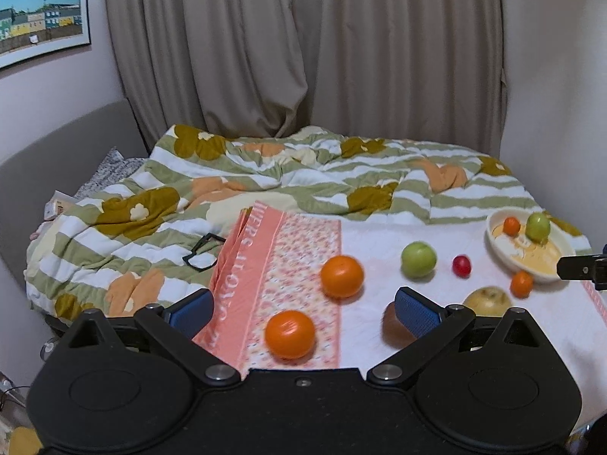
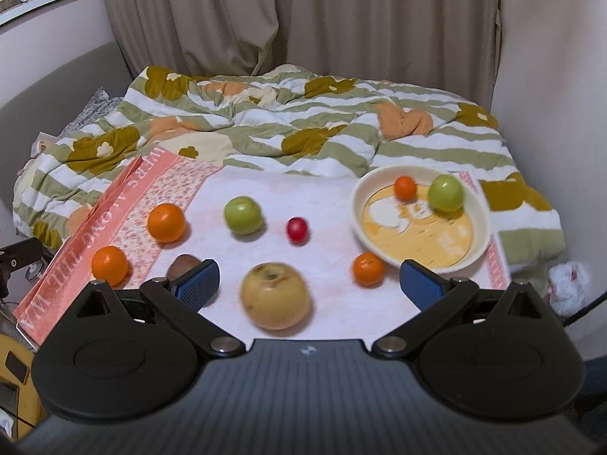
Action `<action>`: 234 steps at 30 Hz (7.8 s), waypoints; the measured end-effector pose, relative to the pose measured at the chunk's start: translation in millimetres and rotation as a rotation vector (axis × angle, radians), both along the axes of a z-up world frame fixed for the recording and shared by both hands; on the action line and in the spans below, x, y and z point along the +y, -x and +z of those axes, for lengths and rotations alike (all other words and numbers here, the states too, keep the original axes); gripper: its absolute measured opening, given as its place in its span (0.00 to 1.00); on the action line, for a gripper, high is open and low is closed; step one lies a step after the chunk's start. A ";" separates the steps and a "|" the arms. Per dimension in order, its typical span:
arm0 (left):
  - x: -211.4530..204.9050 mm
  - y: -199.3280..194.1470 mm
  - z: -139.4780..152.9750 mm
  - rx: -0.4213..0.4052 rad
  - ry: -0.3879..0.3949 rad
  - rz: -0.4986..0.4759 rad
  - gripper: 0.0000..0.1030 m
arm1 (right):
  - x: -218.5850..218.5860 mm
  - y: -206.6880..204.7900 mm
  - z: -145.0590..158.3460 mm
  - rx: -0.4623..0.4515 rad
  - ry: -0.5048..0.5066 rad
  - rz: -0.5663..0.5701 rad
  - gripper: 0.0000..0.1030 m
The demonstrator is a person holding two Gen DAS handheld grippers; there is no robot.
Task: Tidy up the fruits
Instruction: 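Release the mandarin and green apple into the bowl, withdraw both tools, then grasp the large orange with the left tool while the right tool grasps the red tomato, then carry the orange and red tomato toward the white bowl with both tools, then release the orange and red tomato into the bowl with both tools, then withdraw both tools from the bowl toward the remaining fruits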
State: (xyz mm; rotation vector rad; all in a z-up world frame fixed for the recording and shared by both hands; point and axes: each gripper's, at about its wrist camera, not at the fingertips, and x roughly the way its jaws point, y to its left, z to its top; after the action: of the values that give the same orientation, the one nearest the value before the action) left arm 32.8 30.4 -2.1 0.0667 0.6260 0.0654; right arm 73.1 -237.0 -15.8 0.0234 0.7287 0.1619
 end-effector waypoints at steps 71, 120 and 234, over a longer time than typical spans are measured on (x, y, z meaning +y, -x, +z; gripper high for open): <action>61.7 -64.5 -101.8 0.239 0.080 -0.220 0.60 | 147.8 1.6 -98.1 0.125 0.017 0.069 0.47; -219.2 -71.1 5.5 0.045 0.224 -0.147 0.60 | -183.6 -50.9 -4.6 -0.021 -0.024 0.043 0.47; -91.5 -14.2 36.0 -0.052 0.036 -0.028 1.00 | -107.5 -17.1 31.0 -0.103 0.018 0.028 1.00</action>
State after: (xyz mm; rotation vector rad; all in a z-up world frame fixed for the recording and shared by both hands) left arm 47.0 -61.1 33.9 0.0390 0.5738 0.0286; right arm 90.2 -344.5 15.2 -0.0128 0.6275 0.1823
